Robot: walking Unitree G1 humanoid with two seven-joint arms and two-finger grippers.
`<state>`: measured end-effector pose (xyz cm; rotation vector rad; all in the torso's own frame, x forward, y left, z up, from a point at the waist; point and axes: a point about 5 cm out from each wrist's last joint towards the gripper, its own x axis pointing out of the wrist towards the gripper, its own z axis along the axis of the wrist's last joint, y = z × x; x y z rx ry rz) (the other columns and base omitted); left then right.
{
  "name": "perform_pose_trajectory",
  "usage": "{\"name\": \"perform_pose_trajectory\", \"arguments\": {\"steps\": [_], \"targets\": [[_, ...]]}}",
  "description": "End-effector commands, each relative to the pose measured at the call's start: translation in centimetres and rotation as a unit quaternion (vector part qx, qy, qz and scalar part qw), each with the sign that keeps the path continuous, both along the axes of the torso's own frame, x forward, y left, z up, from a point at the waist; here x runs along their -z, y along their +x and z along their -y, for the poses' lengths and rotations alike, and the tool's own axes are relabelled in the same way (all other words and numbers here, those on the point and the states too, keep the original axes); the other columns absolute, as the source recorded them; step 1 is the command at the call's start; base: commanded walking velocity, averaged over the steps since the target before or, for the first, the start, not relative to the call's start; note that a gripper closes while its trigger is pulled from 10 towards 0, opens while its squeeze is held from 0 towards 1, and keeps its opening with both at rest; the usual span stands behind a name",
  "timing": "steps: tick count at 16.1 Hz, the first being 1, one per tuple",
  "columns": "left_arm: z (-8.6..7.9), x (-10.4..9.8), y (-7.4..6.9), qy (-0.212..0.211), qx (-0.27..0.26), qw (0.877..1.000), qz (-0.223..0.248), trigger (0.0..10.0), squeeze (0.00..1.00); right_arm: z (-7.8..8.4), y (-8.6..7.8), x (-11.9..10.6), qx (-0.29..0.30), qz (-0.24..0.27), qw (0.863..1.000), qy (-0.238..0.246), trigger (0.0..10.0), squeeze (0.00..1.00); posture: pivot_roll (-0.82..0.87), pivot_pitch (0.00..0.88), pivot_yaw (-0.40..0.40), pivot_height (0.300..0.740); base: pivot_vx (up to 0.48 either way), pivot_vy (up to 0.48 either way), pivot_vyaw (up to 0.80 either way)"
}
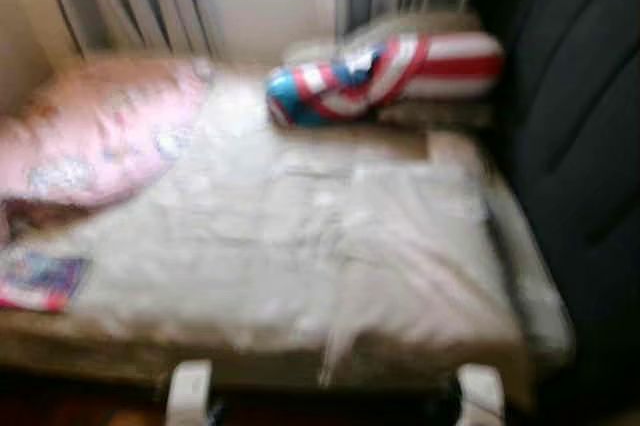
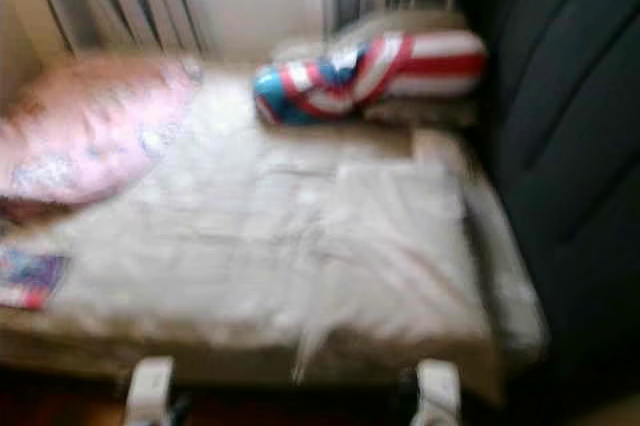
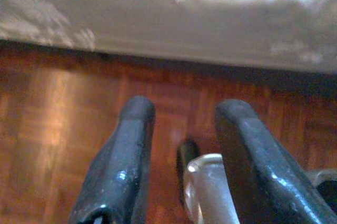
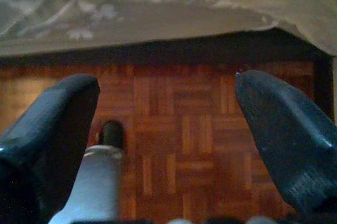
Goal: Clean up the room
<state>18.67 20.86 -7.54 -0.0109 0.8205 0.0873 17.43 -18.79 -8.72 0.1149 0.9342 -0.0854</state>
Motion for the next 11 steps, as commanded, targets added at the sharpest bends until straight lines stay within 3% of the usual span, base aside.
{"name": "perform_pose_trajectory", "arguments": {"steps": [1, 11], "targets": [[0.55, 0.13, 0.0, -0.006, 0.008, 1.0, -0.006, 10.0, 0.0, 0.68, -0.17, 0.01, 0.005, -0.007, 1.0, -0.006, 10.0, 0.0, 0.04, 0.015, -0.053, 0.74, 0.0, 0.0, 0.0], [0.5, 0.33, -0.38, -0.014, 0.01, 1.0, -0.015, 10.0, 0.0, 0.7, -0.1, -0.04, 0.008, -0.002, 1.0, -0.006, 10.0, 0.0, 0.04, 0.004, -0.054, 0.74, 0.0, 0.0, 0.0]]}}
